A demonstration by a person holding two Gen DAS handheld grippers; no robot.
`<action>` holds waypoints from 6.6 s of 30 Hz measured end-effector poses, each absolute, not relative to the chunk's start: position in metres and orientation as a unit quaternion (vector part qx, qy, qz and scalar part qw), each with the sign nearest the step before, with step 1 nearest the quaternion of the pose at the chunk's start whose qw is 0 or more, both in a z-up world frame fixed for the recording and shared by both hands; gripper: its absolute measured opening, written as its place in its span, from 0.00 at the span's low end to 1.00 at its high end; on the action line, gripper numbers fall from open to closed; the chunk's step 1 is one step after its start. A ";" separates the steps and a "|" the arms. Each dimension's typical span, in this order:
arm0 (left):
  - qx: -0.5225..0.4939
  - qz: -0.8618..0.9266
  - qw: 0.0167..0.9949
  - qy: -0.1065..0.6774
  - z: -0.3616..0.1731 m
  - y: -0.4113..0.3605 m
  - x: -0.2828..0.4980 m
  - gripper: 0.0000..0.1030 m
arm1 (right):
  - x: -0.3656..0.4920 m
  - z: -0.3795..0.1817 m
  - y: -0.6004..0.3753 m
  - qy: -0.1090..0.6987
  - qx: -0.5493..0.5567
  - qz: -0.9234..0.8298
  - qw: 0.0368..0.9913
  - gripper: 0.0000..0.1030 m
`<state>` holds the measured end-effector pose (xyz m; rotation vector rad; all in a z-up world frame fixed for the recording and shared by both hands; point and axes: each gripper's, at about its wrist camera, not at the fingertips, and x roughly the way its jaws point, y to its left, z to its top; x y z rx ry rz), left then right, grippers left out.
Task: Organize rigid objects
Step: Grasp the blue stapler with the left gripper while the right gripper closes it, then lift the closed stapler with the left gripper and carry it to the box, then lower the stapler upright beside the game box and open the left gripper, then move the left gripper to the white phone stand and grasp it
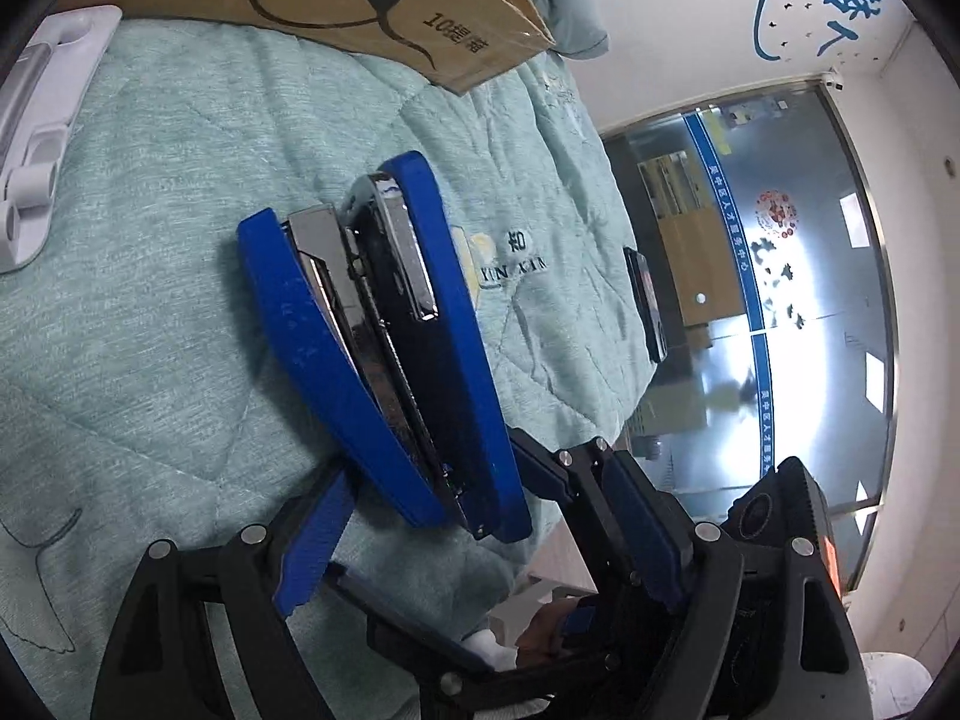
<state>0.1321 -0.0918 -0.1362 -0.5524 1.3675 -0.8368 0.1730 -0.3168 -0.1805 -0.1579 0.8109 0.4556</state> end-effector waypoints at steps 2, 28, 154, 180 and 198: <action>-0.250 -0.361 0.669 0.599 -0.137 -0.087 0.133 0.78 | 0.175 -0.184 -0.317 0.396 -0.078 0.215 0.890 0.65; -0.236 -0.348 0.729 0.540 -0.114 -0.091 0.173 0.88 | 0.181 -0.156 -0.383 0.361 0.028 0.166 0.917 0.82; -0.059 -0.019 0.950 0.306 -0.011 0.079 0.157 1.00 | 0.259 -0.102 -0.243 0.325 -0.027 0.163 0.931 0.44; -0.093 -0.024 0.917 0.387 -0.060 0.095 0.101 0.99 | 0.270 -0.181 -0.190 0.441 -0.052 0.244 0.862 0.78; -0.166 -0.275 0.783 0.533 -0.118 -0.026 0.146 0.78 | 0.211 -0.180 -0.315 0.493 0.147 0.309 0.800 0.67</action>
